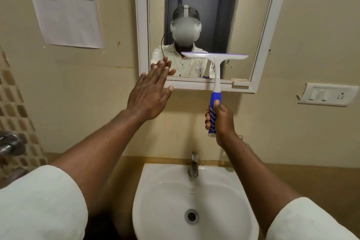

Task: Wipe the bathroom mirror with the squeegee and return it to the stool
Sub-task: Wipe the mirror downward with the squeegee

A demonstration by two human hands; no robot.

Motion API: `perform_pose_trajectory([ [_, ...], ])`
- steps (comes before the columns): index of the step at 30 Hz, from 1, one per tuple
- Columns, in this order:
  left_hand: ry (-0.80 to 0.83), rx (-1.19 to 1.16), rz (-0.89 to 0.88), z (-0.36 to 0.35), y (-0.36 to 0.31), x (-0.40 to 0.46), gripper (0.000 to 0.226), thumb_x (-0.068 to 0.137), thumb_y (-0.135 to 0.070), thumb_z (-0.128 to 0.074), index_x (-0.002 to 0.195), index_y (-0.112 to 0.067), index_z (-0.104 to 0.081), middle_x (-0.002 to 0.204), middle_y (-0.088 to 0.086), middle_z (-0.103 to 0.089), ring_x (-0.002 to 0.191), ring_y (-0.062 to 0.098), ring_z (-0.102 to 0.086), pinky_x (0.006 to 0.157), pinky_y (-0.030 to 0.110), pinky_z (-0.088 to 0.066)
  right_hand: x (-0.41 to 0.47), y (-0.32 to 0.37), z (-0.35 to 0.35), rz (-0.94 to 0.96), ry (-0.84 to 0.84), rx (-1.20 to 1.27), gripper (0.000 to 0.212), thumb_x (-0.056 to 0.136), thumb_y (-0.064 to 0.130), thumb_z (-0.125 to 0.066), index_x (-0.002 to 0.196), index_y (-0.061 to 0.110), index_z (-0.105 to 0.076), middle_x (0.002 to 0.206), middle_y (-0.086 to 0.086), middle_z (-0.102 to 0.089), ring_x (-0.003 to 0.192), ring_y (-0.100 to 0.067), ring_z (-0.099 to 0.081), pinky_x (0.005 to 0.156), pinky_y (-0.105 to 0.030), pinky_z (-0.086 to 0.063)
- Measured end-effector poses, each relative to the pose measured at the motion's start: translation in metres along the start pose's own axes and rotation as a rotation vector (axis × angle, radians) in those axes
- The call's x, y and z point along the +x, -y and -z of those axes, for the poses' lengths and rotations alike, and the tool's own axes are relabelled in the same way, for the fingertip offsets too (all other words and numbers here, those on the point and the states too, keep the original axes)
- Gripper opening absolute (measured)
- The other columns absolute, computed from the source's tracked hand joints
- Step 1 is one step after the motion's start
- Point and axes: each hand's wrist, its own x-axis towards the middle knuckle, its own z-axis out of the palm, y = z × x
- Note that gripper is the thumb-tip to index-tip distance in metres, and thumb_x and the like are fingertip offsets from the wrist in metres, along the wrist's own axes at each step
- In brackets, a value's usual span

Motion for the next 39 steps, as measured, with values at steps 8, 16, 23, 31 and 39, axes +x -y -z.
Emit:
perform_pose_trajectory([
  [8,0.042,0.031,0.009,-0.011,0.005,-0.015,0.061,0.096,-0.046,-0.021,0.149,-0.022,-0.002,0.159,-0.006,0.007,0.145,0.01,0.002,0.118,0.036,-0.003,-0.022,-0.032,0.009,-0.059,-0.004,-0.013,0.036,0.098,0.039,-0.039,0.079,0.011,-0.052,0.06,-0.005,-0.05,0.046,-0.017,-0.042,0.048,-0.028,-0.038],
  [16,0.055,0.043,0.003,-0.017,0.003,-0.024,0.061,0.097,-0.047,-0.021,0.149,-0.021,-0.004,0.158,-0.006,0.008,0.145,0.01,0.003,0.116,0.034,-0.001,-0.033,-0.041,0.013,-0.092,-0.018,-0.058,0.037,0.099,0.038,-0.037,0.079,0.011,-0.053,0.06,-0.005,-0.051,0.047,-0.017,-0.043,0.048,-0.029,-0.039],
  [23,0.034,0.039,-0.012,-0.015,-0.001,-0.021,0.061,0.096,-0.047,-0.021,0.149,-0.022,-0.002,0.158,-0.007,0.009,0.145,0.009,0.004,0.116,0.033,0.0,-0.037,-0.039,0.014,-0.08,-0.019,-0.055,0.037,0.099,0.036,-0.037,0.08,0.009,-0.053,0.06,-0.006,-0.051,0.047,-0.017,-0.042,0.047,-0.029,-0.038],
  [31,-0.075,-0.014,-0.073,0.011,-0.008,0.02,0.062,0.096,-0.046,-0.024,0.146,-0.032,0.008,0.157,-0.012,0.009,0.144,0.006,0.007,0.117,0.033,-0.001,-0.013,-0.008,0.008,0.04,-0.006,0.017,0.036,0.097,0.037,-0.042,0.08,0.008,-0.056,0.056,-0.003,-0.05,0.04,-0.012,-0.041,0.042,-0.024,-0.035],
  [39,-0.225,0.085,-0.158,0.076,-0.011,0.099,0.06,0.096,-0.049,-0.016,0.149,-0.027,-0.001,0.158,-0.009,0.007,0.144,0.007,0.003,0.116,0.033,0.0,0.061,0.126,-0.002,0.334,-0.041,-0.012,0.032,0.099,0.036,-0.039,0.08,0.016,-0.056,0.061,-0.005,-0.052,0.051,-0.02,-0.045,0.047,-0.029,-0.039],
])
